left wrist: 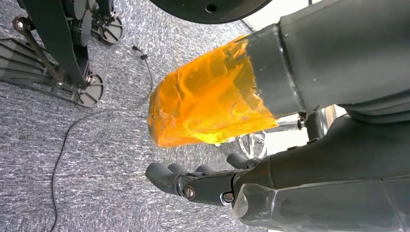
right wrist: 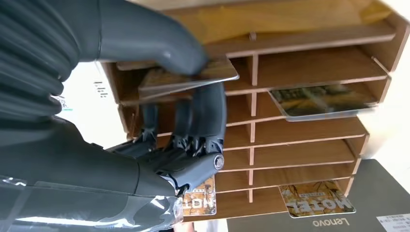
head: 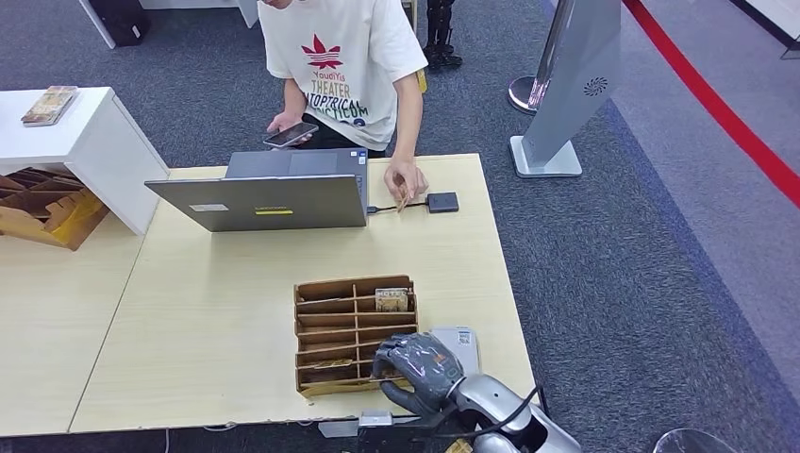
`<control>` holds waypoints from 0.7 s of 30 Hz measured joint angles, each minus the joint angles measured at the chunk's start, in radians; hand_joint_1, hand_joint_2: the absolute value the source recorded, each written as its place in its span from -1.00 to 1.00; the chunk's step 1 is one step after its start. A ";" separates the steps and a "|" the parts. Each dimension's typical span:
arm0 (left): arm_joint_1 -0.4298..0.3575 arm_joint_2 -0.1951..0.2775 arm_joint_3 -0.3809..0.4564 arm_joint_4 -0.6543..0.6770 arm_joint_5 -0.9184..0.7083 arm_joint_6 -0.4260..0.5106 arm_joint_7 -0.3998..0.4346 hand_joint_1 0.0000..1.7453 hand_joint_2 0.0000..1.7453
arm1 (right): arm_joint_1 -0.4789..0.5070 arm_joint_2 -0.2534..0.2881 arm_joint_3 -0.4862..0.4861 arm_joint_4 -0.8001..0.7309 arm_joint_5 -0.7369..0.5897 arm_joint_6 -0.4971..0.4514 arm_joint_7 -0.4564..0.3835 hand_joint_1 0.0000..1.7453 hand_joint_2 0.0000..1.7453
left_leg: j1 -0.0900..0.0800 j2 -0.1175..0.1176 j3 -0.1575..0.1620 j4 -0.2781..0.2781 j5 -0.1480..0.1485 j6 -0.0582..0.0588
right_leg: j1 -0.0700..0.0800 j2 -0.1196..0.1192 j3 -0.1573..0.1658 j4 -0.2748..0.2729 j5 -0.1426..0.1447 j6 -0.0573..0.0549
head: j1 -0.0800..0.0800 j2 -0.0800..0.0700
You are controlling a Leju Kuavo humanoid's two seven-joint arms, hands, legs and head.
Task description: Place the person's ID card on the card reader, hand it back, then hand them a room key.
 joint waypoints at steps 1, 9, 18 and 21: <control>-0.001 0.000 0.000 0.000 0.000 0.000 0.000 -1.00 -1.00 | -0.002 0.001 -0.001 0.002 0.000 -0.001 0.000 0.88 1.00 | 0.000 0.000 0.000 0.000 0.000 0.000 | 0.000 0.000 0.000 0.000 0.000 0.000 | 0.000 0.000; -0.004 0.000 0.001 0.000 0.000 -0.001 0.000 -1.00 -1.00 | -0.007 0.006 -0.008 0.011 0.001 -0.003 0.000 0.99 1.00 | 0.000 0.000 0.000 0.000 0.000 0.000 | 0.000 0.000 0.000 0.000 0.000 0.000 | 0.000 0.000; -0.005 0.000 0.005 0.000 0.000 -0.003 -0.001 -1.00 -1.00 | -0.009 0.007 -0.011 0.014 0.001 -0.003 0.000 1.00 1.00 | 0.000 0.000 0.000 0.000 0.000 0.000 | 0.000 0.000 0.000 0.000 0.000 0.000 | 0.000 0.000; -0.005 0.000 0.006 0.000 0.000 -0.004 -0.002 -1.00 -1.00 | -0.010 0.010 -0.014 0.014 -0.001 -0.007 0.000 1.00 1.00 | 0.000 0.000 0.000 0.000 0.000 0.000 | 0.000 0.000 0.000 0.000 0.000 0.000 | 0.000 0.000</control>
